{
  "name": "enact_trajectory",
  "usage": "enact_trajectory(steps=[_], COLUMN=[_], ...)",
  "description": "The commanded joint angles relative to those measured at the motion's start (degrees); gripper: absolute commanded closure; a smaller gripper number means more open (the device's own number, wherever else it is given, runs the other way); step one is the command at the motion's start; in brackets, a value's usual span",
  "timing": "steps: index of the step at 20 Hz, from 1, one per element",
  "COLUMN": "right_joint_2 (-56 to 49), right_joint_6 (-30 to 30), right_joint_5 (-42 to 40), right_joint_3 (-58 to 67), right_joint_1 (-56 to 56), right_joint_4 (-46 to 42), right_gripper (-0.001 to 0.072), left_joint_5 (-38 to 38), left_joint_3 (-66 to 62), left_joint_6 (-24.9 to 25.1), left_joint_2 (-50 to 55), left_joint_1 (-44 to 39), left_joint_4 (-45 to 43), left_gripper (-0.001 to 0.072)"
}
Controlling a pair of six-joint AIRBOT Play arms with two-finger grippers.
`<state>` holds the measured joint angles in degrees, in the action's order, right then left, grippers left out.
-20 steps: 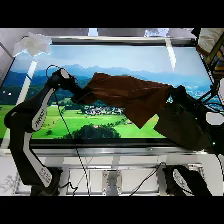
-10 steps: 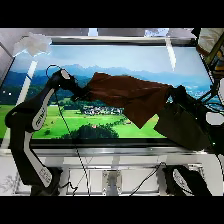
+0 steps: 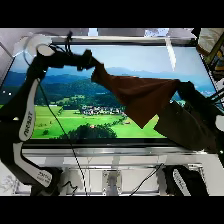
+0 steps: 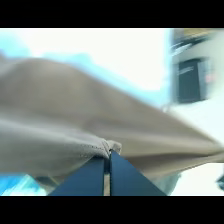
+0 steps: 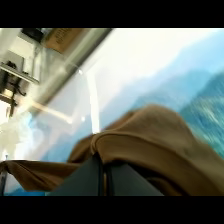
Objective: Fold the shirts.
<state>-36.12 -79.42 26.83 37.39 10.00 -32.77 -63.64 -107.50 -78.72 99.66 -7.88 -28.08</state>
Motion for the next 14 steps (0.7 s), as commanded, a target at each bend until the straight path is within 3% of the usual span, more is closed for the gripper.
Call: enact_trajectory(steps=[1,4,9,12,14], right_joint_2=[7.85,15.45,22.75,22.51,20.24], right_joint_6=[1.29,1.22,1.25,1.22,-0.17], right_joint_5=[-0.20,-1.20,-5.03,-5.31,-3.41], right_joint_3=[5.27,12.83,23.91,26.56,25.88], right_joint_1=[0.04,0.04,0.02,0.02,0.02], right_joint_4=[-0.81,-4.94,-7.98,-10.32,-10.99], right_gripper=[0.0683,0.0684,0.0684,0.0683,0.0684], left_joint_5=[7.28,12.90,18.47,20.09,17.22], left_joint_3=[-4.35,-4.42,-4.39,-4.39,-4.17], left_joint_6=[11.67,15.34,12.33,3.58,-9.44], left_joint_2=[-11.08,-23.74,-41.18,-46.14,-46.01], left_joint_1=[-0.02,-0.02,-0.02,-0.02,-0.02], left_joint_4=[8.81,3.56,-16.68,-32.50,-48.46], left_gripper=[0.0696,0.0697,0.0697,0.0698,0.0698])
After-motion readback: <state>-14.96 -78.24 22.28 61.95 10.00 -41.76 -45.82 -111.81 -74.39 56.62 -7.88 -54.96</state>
